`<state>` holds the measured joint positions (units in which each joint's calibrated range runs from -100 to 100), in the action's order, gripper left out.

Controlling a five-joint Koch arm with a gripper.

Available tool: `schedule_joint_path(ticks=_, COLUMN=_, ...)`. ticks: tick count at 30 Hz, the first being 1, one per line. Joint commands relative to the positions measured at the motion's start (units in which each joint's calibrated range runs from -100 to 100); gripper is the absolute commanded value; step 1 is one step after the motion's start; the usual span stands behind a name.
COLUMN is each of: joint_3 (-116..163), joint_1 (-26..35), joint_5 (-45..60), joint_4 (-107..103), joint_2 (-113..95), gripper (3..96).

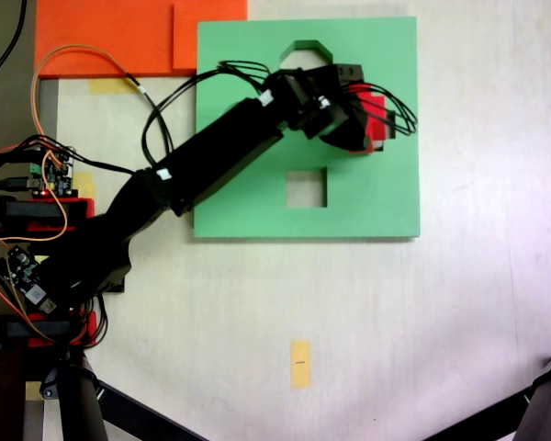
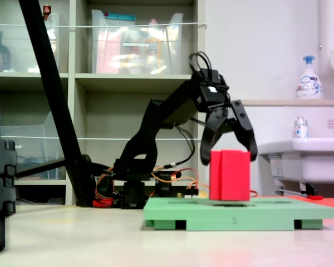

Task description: Put the cross columnar block into the corresponding hole

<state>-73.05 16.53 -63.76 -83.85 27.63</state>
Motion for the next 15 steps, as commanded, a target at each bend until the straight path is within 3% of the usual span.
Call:
schedule_joint_path(ticks=1, joint_3=-4.22, joint_1=0.44, joint_5=0.39, joint_4=6.19, joint_2=0.16, gripper=40.4)
schedule_joint_path(ticks=15, joint_3=-4.22, joint_1=0.63, joint_5=1.47, joint_4=10.91, joint_2=4.07, gripper=41.7)
